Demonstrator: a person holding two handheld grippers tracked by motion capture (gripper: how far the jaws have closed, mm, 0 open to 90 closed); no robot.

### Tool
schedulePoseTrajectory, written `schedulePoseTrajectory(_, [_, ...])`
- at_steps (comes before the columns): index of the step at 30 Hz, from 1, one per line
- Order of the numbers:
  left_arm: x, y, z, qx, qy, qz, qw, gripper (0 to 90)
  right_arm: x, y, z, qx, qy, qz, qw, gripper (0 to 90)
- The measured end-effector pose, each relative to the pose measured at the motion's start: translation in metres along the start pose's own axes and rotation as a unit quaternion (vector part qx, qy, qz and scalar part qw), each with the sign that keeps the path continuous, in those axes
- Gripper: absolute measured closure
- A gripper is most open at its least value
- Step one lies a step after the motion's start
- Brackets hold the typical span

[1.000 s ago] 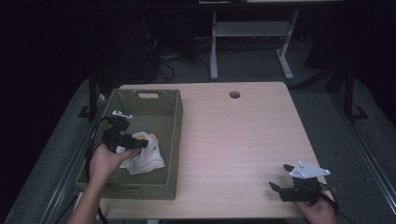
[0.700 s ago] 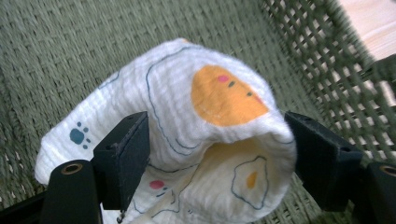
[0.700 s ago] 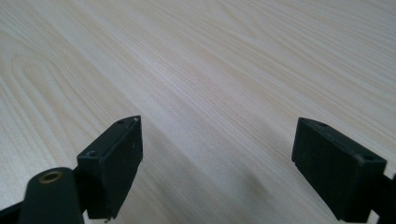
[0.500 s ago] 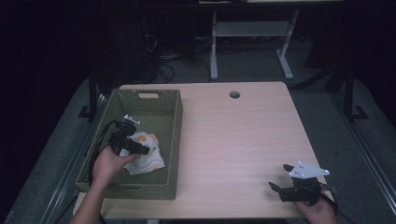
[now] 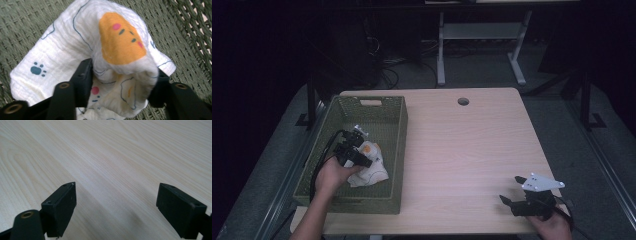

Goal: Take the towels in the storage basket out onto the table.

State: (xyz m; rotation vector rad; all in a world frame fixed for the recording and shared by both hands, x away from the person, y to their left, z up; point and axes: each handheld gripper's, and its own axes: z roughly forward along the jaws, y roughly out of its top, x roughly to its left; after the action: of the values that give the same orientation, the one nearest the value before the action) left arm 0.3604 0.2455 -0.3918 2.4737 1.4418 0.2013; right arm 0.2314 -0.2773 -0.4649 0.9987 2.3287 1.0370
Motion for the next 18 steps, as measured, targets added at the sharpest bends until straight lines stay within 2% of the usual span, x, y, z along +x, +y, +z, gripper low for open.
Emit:
schedulePoseTrajectory(8, [-0.002, 0.000, 0.001, 0.011, -0.010, 0.012, 0.9998, 77.1, -0.001, 0.000, -0.001, -0.001, -0.002, 0.003, 1.0000, 16.0])
schedulePoseTrajectory(13, [-0.002, -0.002, -0.003, -0.002, -0.022, 0.004, 0.9997, 81.3, -0.001, 0.000, -0.002, -0.004, -0.002, 0.006, 1.0000, 16.0])
schedulePoseTrajectory(15, [0.001, -0.005, -0.009, -0.025, -0.038, -0.003, 0.9990, 81.6, -0.001, 0.000, -0.003, -0.004, -0.004, 0.006, 1.0000, 16.0])
schedulePoseTrajectory(17, [0.002, -0.006, -0.012, -0.029, -0.046, -0.004, 0.9985, 82.0, -0.002, 0.000, -0.003, -0.005, -0.004, 0.005, 1.0000, 16.0])
schedulePoseTrajectory(18, [0.005, -0.009, -0.018, -0.050, -0.061, -0.016, 0.9967, 82.0, -0.002, 0.000, -0.003, -0.006, -0.004, 0.006, 1.0000, 16.0])
